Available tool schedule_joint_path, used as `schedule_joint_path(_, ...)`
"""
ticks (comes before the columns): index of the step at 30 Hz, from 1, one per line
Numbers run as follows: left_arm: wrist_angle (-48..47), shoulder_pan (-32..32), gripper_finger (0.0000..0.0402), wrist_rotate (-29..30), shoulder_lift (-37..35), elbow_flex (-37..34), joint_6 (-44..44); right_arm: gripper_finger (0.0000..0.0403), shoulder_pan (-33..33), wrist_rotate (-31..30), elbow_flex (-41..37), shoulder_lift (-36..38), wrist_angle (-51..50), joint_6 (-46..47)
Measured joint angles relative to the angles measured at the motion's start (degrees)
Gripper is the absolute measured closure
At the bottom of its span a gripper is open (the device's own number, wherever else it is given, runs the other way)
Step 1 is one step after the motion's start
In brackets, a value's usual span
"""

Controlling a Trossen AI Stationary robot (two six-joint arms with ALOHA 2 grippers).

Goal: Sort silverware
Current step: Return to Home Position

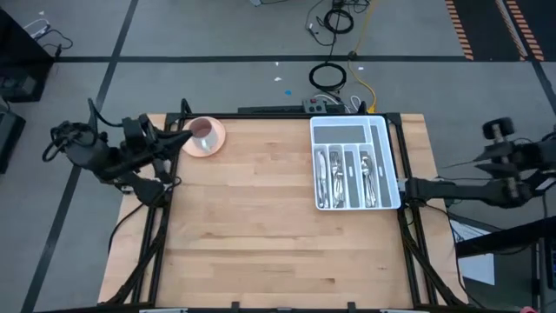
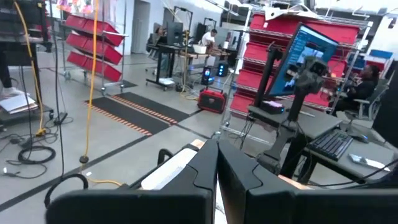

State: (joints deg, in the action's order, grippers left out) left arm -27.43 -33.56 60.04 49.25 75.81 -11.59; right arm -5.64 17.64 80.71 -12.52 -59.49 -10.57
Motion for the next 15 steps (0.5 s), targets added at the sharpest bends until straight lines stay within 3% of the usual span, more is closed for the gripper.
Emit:
schedule_joint_path(4, 1.3, 0.0, 0.0387, 0.0, -5.3, -6.8, -2.7, 0.0369, 0.0, -4.6, -17.6, 12.0, 11.1, 4.9)
schedule_joint_path(9, 12.2, -0.1, 0.0387, -4.2, -11.9, -18.9, -1.3, 0.0369, 0.0, -4.7, -29.4, 8.6, 21.3, 8.1)
schedule_joint_path(15, 36.7, -0.3, 0.0387, -14.1, -20.4, -38.5, 6.5, 0.0369, 0.1, 5.2, -45.0, 5.5, 41.6, 6.8)
